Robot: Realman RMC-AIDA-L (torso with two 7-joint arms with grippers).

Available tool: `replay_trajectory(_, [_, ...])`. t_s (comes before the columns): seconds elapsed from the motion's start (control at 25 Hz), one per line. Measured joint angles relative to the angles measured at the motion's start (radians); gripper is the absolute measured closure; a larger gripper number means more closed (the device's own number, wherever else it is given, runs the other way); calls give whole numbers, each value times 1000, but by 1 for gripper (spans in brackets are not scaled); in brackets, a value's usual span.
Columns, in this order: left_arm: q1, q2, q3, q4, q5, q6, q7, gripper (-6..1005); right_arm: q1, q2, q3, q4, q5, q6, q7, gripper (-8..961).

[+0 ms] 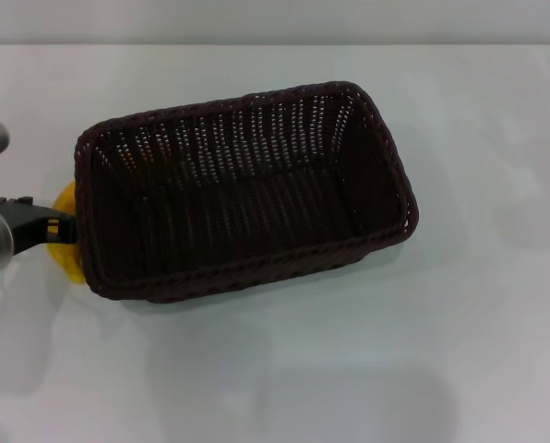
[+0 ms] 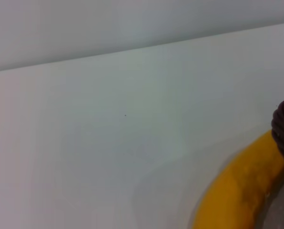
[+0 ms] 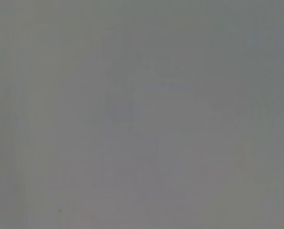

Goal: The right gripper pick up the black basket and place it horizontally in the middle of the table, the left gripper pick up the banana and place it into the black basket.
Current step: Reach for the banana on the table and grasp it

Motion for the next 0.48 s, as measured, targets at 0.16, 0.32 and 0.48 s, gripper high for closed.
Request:
replay_trajectory(0.16, [0,0,0,-5,0,1,-1,131,0,0,-1,0,0,-1,0,98])
replay_trajectory(0.32, [-1,0,-5,-8,0,1,-11,131,0,0,-1,0,0,0,1,98])
replay_trajectory(0.48, [-1,0,-8,-11,0,1,-15,149,0,0,-2,0,0,0,2,98])
